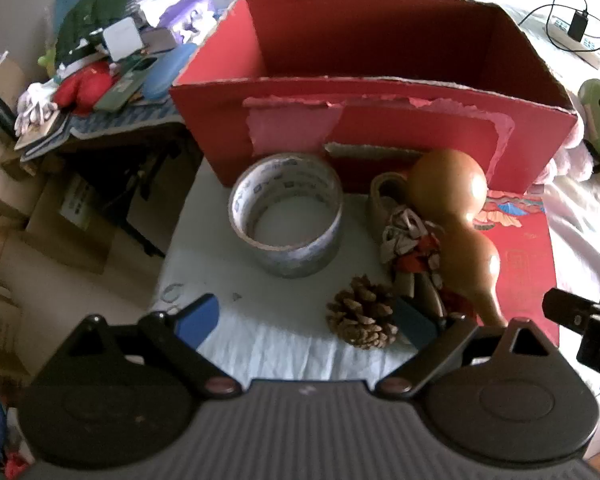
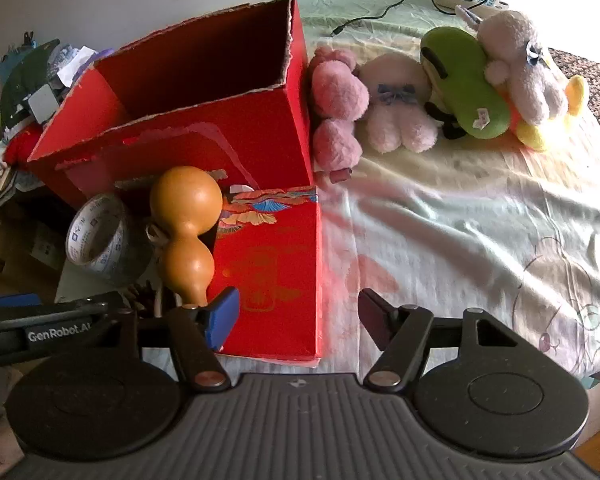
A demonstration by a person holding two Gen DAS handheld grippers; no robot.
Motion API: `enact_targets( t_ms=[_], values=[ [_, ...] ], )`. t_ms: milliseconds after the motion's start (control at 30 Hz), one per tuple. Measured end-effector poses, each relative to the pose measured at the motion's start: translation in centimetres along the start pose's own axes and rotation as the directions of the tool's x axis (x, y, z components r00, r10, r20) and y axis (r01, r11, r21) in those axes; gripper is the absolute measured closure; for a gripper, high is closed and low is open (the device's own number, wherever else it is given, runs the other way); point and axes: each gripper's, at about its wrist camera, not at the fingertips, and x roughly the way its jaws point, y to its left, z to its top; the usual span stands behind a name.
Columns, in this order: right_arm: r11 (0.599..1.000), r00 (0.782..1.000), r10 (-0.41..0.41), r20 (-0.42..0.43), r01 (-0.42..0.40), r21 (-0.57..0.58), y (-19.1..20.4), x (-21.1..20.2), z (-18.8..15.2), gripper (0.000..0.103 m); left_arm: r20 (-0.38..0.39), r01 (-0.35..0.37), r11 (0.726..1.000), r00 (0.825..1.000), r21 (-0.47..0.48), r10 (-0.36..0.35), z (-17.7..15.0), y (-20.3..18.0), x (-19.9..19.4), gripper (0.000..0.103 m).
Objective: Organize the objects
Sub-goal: 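Move the right gripper toward the brown bottle gourd beside the red box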
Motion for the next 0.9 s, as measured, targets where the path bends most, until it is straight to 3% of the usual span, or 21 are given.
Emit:
enact_targets(
  t_ms=[333,900],
  values=[
    [0.998,0.998,0.053,-0.013,-0.053,0.026,0.1,0.5,0.2,0.043,-0.010,0.008,1.000,1.000,0.009,-0.008,0.3,-0.3,0.6,0.008],
    [0.997,0.996,0.080,-0.041,-0.079,0.007,0.7,1.3,0.2,0.048,-0.042,0.005,1.000,0.999,-0.015,-0.005,0.3,0.1,1.4,0.008]
  ],
)
